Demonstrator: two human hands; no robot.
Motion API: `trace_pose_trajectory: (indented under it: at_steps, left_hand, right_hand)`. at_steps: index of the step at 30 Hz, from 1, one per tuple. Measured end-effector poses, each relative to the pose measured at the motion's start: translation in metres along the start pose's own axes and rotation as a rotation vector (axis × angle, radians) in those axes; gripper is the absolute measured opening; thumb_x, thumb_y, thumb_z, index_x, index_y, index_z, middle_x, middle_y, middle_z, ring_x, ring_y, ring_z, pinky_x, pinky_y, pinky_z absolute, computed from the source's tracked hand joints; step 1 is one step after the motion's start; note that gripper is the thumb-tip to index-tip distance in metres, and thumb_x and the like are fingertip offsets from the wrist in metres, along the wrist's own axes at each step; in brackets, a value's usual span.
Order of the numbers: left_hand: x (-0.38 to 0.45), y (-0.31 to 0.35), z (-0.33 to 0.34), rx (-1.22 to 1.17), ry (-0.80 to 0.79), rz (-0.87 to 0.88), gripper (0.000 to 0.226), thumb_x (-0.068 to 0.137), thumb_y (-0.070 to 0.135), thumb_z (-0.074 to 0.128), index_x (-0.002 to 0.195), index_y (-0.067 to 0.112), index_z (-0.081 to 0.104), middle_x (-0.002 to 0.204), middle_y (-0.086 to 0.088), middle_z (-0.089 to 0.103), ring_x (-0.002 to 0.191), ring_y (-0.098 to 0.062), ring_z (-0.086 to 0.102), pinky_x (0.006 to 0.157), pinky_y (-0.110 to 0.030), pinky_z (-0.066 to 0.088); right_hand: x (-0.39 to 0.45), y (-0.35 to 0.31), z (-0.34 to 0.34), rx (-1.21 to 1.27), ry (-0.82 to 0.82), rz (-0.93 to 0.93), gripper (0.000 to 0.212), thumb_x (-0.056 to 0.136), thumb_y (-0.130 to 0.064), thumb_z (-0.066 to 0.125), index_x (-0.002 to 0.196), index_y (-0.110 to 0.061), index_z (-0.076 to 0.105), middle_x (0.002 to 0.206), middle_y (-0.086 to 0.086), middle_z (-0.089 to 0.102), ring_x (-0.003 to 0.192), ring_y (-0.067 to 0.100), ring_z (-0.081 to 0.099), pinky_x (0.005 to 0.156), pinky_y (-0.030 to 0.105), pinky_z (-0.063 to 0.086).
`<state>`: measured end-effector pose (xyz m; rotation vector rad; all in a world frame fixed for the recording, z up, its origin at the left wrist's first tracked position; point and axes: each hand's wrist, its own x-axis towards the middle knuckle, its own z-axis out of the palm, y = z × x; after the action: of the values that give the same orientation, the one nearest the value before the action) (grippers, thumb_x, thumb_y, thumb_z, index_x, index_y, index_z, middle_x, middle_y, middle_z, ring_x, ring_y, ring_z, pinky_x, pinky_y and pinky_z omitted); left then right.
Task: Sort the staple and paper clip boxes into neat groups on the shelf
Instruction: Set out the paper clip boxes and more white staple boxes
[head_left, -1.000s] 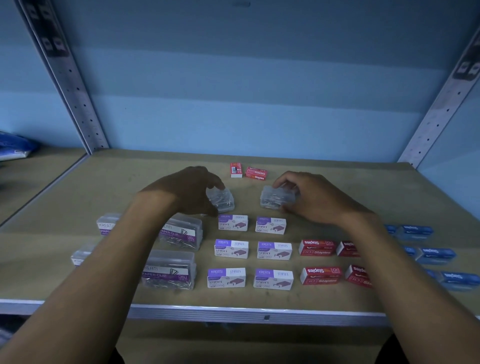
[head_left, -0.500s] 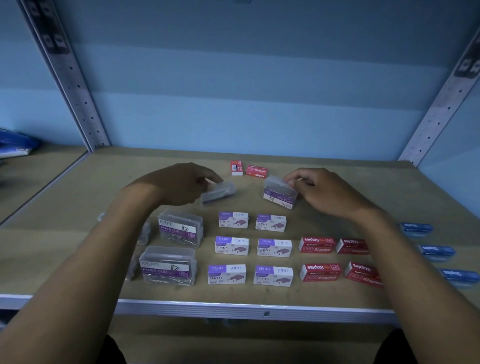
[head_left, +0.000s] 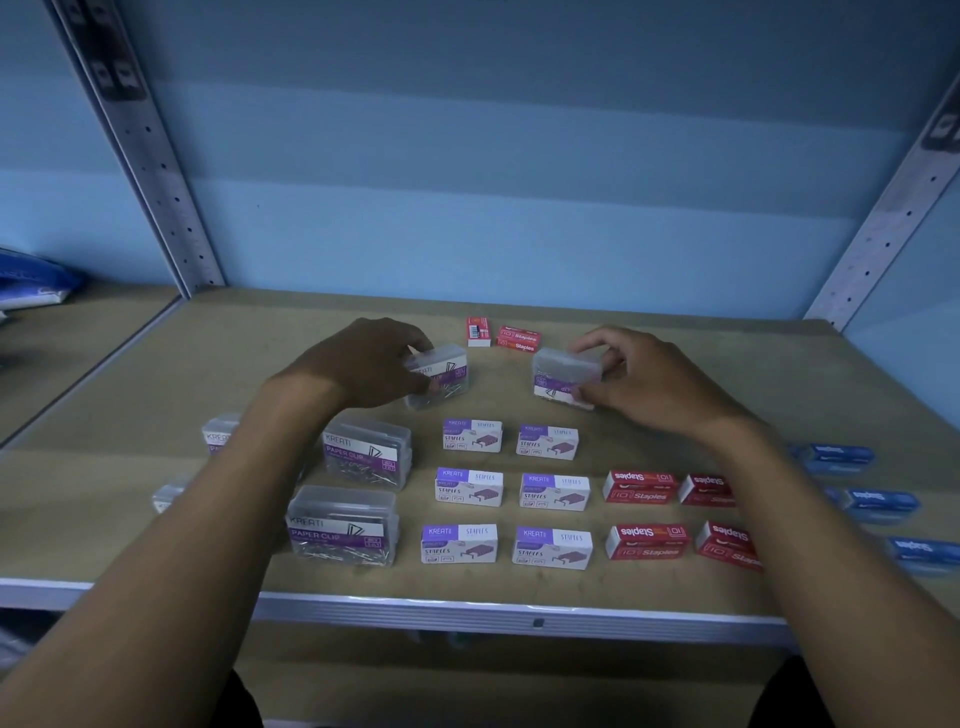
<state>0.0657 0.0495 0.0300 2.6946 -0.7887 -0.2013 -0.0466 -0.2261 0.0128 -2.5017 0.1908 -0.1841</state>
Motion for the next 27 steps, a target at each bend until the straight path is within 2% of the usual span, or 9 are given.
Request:
trace_pose_trajectory:
  at_steps: [4,6,8,12,16,19,22,27]
  left_hand:
    - [0.001,0.0,0.002,-0.03,0.056,0.01,0.03,0.088,0.03,0.068,0.116,0.024,0.064,0.122,-0.001,0.065,0.102,-0.018,0.057,0.081,-0.029,0.042]
    - [0.001,0.0,0.003,-0.041,0.058,0.009,0.028,0.087,0.031,0.069,0.114,0.025,0.064,0.12,0.0,0.065,0.102,-0.019,0.058,0.082,-0.03,0.044]
    - [0.001,0.0,0.004,-0.041,0.058,0.018,0.027,0.088,0.029,0.068,0.114,0.026,0.064,0.121,0.0,0.065,0.102,-0.019,0.058,0.084,-0.031,0.045]
    - [0.003,-0.001,0.005,-0.06,0.074,0.033,0.031,0.091,0.027,0.065,0.121,0.025,0.065,0.127,0.0,0.064,0.103,-0.017,0.056,0.086,-0.031,0.043]
    - [0.006,-0.002,0.008,-0.054,0.089,0.043,0.035,0.092,0.026,0.064,0.126,0.023,0.065,0.133,-0.001,0.061,0.108,-0.018,0.055,0.087,-0.028,0.038]
    - [0.008,-0.004,0.01,-0.048,0.106,0.044,0.036,0.09,0.026,0.066,0.127,0.024,0.065,0.132,-0.002,0.06,0.113,-0.021,0.056,0.09,-0.03,0.041]
    - [0.009,-0.007,0.01,-0.048,0.12,0.036,0.038,0.088,0.027,0.07,0.126,0.026,0.065,0.128,-0.002,0.063,0.109,-0.02,0.057,0.088,-0.03,0.043]
    - [0.005,-0.008,0.007,-0.102,0.161,0.049,0.029,0.084,0.023,0.074,0.112,0.028,0.07,0.113,0.0,0.068,0.091,-0.014,0.058,0.078,-0.027,0.041]
  right_hand:
    - [0.0,-0.008,-0.005,0.19,0.136,-0.032,0.047,0.079,-0.017,0.074,0.116,-0.038,0.055,0.092,-0.004,0.054,0.079,0.014,0.06,0.068,0.027,0.047]
    - [0.0,-0.012,-0.008,0.203,0.185,-0.072,0.056,0.08,-0.011,0.074,0.125,-0.038,0.052,0.097,-0.005,0.056,0.078,0.01,0.062,0.063,0.018,0.049]
    - [-0.001,-0.014,-0.009,0.177,0.196,-0.128,0.065,0.081,-0.009,0.073,0.134,-0.039,0.049,0.103,-0.008,0.059,0.079,0.006,0.064,0.065,0.011,0.05]
    - [-0.001,-0.009,-0.004,0.038,0.038,-0.157,0.077,0.087,-0.014,0.068,0.147,-0.05,0.036,0.115,-0.009,0.064,0.103,0.007,0.063,0.083,0.018,0.047]
    - [0.0,-0.008,0.005,-0.028,-0.043,-0.151,0.077,0.092,-0.012,0.062,0.153,-0.046,0.028,0.128,-0.01,0.065,0.118,0.011,0.058,0.091,0.023,0.04]
    - [0.002,-0.009,0.006,-0.015,-0.051,-0.144,0.078,0.092,-0.01,0.065,0.152,-0.044,0.03,0.129,-0.01,0.064,0.116,0.009,0.058,0.088,0.019,0.041]
    - [0.004,-0.006,0.005,-0.006,-0.026,-0.137,0.074,0.089,-0.012,0.069,0.149,-0.042,0.037,0.127,-0.009,0.064,0.112,0.009,0.061,0.083,0.013,0.042]
    - [0.003,0.001,0.002,-0.077,0.016,-0.107,0.05,0.086,-0.017,0.075,0.131,-0.031,0.059,0.12,-0.007,0.065,0.1,0.004,0.058,0.072,0.006,0.038]
